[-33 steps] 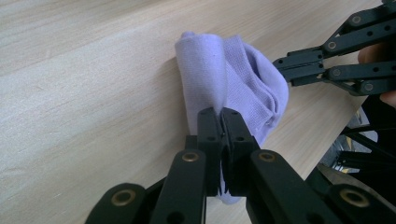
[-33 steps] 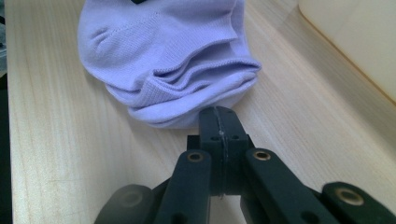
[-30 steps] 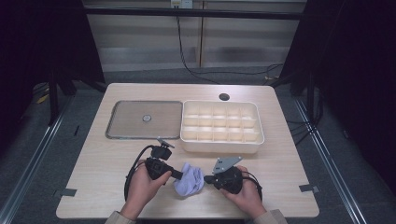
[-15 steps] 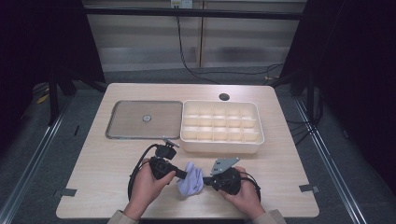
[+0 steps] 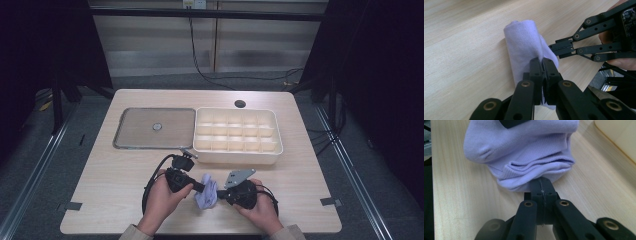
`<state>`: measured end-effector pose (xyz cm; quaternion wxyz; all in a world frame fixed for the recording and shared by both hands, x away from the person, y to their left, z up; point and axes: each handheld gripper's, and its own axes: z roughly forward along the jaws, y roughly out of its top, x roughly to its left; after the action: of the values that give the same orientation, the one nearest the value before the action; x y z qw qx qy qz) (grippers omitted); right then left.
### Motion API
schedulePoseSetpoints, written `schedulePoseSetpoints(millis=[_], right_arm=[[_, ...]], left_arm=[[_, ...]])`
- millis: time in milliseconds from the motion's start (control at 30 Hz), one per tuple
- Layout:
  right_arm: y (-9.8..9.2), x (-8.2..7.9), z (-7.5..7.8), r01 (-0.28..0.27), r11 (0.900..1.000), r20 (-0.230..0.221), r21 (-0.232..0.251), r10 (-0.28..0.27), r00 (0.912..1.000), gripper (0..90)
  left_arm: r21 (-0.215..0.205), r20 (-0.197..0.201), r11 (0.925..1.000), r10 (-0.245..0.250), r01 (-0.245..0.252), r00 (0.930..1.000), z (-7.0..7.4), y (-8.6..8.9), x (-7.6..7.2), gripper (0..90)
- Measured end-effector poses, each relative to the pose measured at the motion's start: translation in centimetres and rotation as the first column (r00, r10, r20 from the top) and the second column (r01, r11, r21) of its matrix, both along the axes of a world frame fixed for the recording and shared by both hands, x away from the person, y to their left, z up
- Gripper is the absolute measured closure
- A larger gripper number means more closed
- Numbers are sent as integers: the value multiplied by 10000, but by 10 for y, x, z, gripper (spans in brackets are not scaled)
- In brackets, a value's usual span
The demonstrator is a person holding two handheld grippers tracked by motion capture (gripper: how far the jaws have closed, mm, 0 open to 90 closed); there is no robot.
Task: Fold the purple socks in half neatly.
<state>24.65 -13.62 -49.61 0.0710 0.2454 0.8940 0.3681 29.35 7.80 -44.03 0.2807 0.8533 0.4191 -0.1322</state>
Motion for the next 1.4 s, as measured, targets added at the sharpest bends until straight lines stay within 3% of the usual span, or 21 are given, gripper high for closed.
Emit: schedulePoseSetpoints(millis=[300,767,1400], right_arm=[[1,0,-1,-59,10000,53,-31,60,10000,900],[4,-1,0,-175,9998,3,-64,175,9998,900],[7,-2,-1,-270,9996,47,-109,271,9996,900]], left_arm=[[35,-49,9998,-213,213,9998,-2,-7,-1,873],[-39,-52,10000,-81,81,10000,-5,-11,-2,872],[5,-70,9996,-278,278,9996,-7,-15,-3,873]])
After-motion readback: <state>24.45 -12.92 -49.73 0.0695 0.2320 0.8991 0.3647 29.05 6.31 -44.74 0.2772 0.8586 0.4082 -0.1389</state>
